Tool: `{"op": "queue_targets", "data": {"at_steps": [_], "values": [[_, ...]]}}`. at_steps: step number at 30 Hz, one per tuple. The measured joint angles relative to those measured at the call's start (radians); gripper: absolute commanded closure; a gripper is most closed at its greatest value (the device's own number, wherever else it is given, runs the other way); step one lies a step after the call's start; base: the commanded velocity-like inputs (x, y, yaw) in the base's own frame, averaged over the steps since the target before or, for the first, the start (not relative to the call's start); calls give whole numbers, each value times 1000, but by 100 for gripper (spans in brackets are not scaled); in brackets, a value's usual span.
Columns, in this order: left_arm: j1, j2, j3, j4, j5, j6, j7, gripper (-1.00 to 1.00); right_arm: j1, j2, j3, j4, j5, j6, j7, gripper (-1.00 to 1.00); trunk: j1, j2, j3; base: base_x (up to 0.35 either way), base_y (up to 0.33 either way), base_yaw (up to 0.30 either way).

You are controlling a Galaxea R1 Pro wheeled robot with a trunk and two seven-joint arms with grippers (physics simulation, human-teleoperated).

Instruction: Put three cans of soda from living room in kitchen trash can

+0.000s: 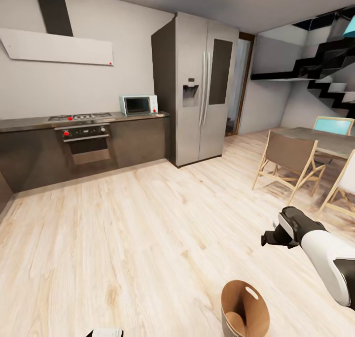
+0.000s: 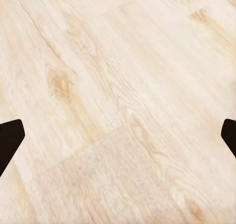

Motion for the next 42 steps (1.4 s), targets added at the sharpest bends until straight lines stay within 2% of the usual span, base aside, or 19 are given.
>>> {"op": "queue_targets", "data": {"at_steps": [42], "values": [[0,-1,0,0,-1,2,-1,-100,1,1,1,-1,1,-4,0,-100,161,-294,-132,0,0,0]]}}
